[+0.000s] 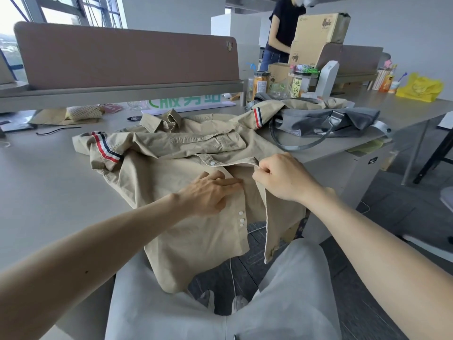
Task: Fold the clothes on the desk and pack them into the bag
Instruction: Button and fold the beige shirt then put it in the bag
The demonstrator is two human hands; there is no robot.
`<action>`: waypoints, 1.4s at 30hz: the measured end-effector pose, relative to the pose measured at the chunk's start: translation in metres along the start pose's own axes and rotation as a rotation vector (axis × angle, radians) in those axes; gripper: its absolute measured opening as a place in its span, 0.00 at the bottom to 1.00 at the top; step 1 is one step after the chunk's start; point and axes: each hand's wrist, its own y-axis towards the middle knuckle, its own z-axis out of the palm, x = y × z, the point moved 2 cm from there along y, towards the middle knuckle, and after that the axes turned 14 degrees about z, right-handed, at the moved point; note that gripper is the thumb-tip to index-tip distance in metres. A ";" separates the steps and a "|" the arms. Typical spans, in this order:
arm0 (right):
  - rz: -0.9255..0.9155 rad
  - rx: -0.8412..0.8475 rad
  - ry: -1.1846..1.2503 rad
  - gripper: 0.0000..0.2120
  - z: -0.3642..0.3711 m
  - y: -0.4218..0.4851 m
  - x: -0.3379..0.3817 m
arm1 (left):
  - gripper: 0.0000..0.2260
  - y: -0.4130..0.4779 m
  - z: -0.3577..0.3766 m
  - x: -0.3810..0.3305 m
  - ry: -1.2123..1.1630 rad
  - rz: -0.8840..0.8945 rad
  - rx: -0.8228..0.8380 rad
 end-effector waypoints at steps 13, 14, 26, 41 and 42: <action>-0.122 0.352 -0.206 0.23 0.075 -0.020 0.017 | 0.26 -0.047 -0.045 0.074 -0.140 -0.438 -0.225; -0.121 0.274 -0.148 0.22 0.071 -0.012 0.015 | 0.30 -0.045 -0.041 0.080 -0.141 -0.456 -0.149; -0.106 0.529 -0.273 0.32 0.121 0.109 0.015 | 0.50 -0.070 0.008 0.159 -0.313 -0.792 0.357; -0.190 0.682 -0.047 0.30 0.172 0.193 0.103 | 0.35 -0.104 -0.029 0.270 -0.401 -0.940 0.271; -0.161 0.682 0.076 0.23 0.164 0.205 0.097 | 0.26 -0.087 -0.032 0.270 -0.223 -0.901 0.270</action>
